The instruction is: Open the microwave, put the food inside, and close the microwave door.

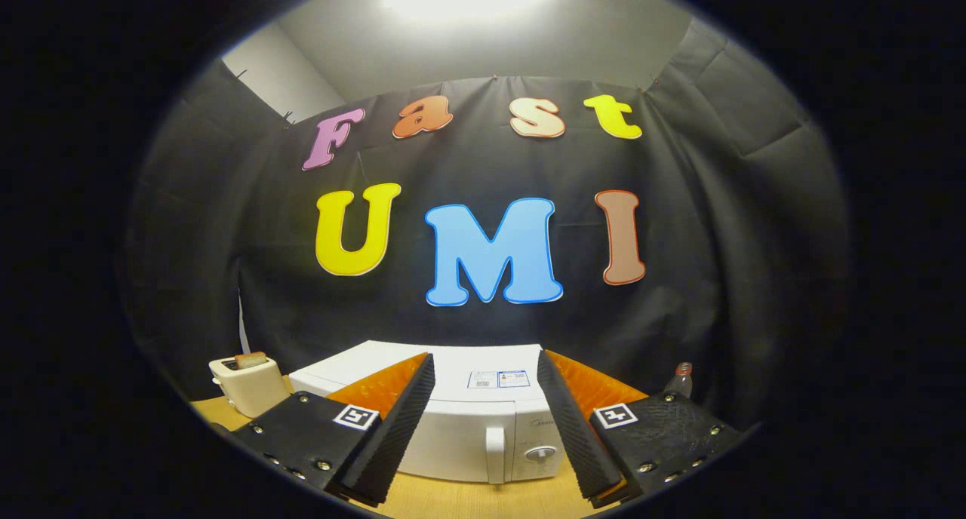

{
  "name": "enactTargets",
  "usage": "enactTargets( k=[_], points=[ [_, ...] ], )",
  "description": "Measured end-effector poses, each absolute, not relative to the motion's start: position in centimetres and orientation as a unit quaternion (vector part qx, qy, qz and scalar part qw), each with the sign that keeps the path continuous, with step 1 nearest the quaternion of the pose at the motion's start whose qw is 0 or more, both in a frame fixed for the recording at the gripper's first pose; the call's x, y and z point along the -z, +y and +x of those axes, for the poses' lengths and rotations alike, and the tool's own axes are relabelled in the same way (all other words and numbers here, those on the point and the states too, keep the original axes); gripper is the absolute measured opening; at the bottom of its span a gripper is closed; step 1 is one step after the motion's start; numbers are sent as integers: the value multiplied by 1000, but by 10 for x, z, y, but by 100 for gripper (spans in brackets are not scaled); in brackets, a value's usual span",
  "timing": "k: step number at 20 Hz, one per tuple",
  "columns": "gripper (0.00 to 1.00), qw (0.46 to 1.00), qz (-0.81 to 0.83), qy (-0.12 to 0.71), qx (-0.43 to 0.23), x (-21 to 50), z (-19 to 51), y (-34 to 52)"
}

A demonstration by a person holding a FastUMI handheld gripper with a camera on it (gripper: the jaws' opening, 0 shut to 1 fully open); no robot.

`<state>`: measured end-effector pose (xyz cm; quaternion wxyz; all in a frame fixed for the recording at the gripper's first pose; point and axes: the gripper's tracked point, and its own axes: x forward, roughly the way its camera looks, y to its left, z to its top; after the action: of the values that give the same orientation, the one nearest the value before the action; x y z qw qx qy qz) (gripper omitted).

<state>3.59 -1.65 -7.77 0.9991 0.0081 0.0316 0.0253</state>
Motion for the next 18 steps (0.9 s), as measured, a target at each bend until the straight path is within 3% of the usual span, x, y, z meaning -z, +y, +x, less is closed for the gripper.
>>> enactTargets(
  k=[15, 18],
  points=[
    [89, 996, 10, 80, -42, 197, 61, -27],
    [81, 996, 0, 83, -38, 209, 61, -21]
  ],
)
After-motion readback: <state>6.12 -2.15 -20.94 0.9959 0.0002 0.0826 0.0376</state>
